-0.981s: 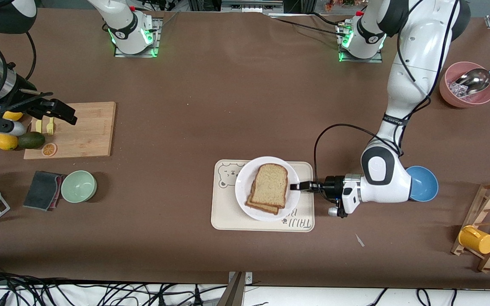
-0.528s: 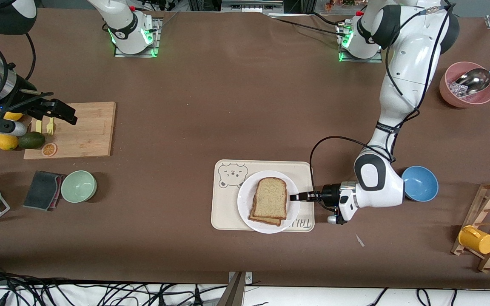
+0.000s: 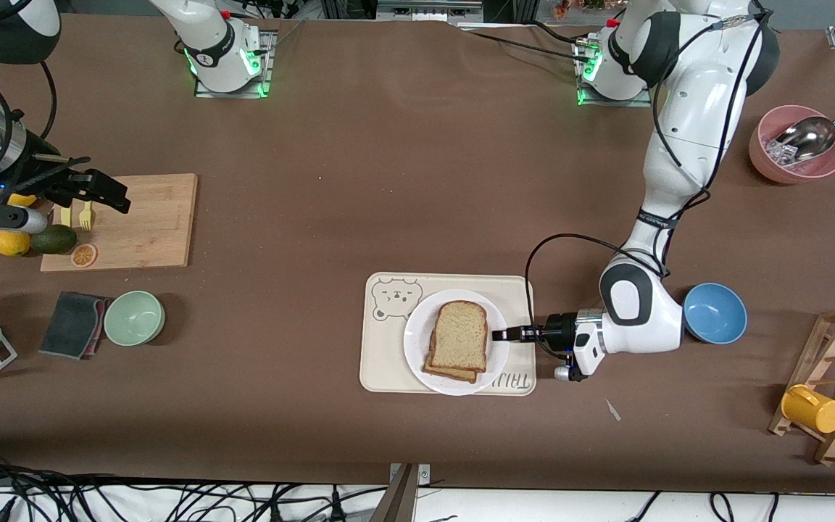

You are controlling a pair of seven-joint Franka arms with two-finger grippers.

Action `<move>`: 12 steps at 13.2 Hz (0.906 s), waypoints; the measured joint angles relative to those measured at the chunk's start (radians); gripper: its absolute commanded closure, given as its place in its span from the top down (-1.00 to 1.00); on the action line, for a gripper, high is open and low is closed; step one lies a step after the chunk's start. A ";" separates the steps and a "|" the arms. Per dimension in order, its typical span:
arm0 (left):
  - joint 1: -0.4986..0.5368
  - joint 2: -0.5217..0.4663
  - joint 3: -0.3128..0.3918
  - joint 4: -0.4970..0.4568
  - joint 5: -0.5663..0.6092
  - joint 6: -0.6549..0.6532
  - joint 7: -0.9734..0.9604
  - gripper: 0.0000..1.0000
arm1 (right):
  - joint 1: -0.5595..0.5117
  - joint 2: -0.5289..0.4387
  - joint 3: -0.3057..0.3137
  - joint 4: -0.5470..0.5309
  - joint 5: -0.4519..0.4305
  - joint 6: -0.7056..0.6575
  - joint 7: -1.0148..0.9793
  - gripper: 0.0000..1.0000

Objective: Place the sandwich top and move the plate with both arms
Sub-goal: 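Slide the plate with the left gripper onto the cream tray, then open the left gripper and pull it back from the plate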

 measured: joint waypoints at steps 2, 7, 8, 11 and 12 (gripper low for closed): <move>0.003 0.000 0.000 0.001 0.000 0.000 0.001 1.00 | 0.000 0.000 0.000 0.000 0.000 0.000 0.000 1.00; 0.025 -0.005 0.001 0.027 0.004 -0.018 0.004 1.00 | 0.000 0.001 0.000 0.000 0.000 0.000 0.000 1.00; 0.031 -0.011 0.002 0.031 0.018 -0.031 0.005 1.00 | 0.000 0.001 0.000 0.000 0.000 0.000 0.000 1.00; 0.057 -0.053 0.004 0.035 0.109 -0.096 0.000 1.00 | 0.000 0.001 0.000 0.000 0.000 0.000 0.000 1.00; 0.069 -0.077 0.006 0.035 0.154 -0.122 -0.012 1.00 | 0.000 0.001 0.000 0.000 0.000 0.000 0.000 1.00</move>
